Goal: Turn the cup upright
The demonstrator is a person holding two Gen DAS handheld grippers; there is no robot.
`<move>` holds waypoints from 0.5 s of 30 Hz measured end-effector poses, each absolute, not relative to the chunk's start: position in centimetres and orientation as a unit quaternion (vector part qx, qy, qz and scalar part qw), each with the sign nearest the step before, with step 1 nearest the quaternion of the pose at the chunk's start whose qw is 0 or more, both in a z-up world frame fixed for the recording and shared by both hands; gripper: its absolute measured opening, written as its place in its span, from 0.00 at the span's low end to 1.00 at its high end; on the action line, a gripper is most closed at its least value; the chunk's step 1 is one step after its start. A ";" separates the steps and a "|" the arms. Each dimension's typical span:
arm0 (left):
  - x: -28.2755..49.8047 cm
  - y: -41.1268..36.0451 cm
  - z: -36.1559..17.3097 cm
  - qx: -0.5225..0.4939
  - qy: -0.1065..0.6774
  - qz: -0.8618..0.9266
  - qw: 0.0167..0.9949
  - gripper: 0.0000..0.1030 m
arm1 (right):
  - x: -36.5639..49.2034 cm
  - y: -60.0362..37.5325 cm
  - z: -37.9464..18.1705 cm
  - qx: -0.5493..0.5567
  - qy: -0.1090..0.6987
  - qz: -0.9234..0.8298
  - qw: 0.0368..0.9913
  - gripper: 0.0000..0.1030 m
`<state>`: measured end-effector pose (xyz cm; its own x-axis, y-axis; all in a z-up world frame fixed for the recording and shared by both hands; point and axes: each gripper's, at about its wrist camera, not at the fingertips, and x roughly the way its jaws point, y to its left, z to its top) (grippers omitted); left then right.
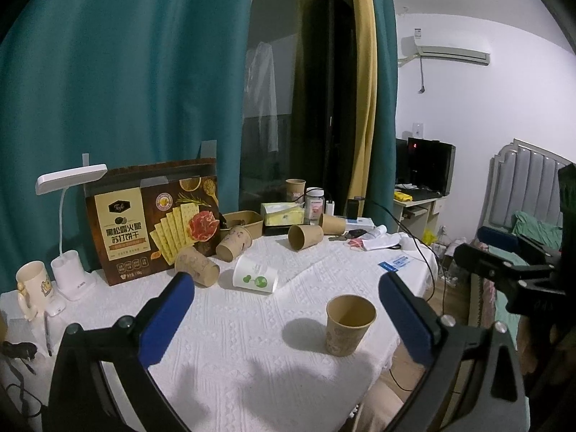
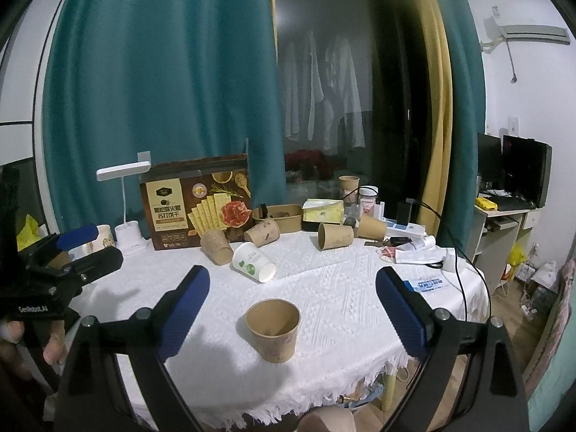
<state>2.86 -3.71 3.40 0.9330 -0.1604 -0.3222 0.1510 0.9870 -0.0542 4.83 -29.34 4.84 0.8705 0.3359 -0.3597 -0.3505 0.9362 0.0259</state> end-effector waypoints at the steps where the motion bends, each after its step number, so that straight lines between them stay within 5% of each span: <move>1: 2.9 -3.7 3.4 -0.014 0.165 -0.079 0.983 0.99 | 4.9 -29.3 4.9 -0.020 0.182 0.178 0.967 0.90; 15: 3.0 -3.5 3.0 -0.018 0.168 -0.076 0.983 0.99 | 5.2 -29.0 4.8 -0.020 0.187 0.183 0.965 0.90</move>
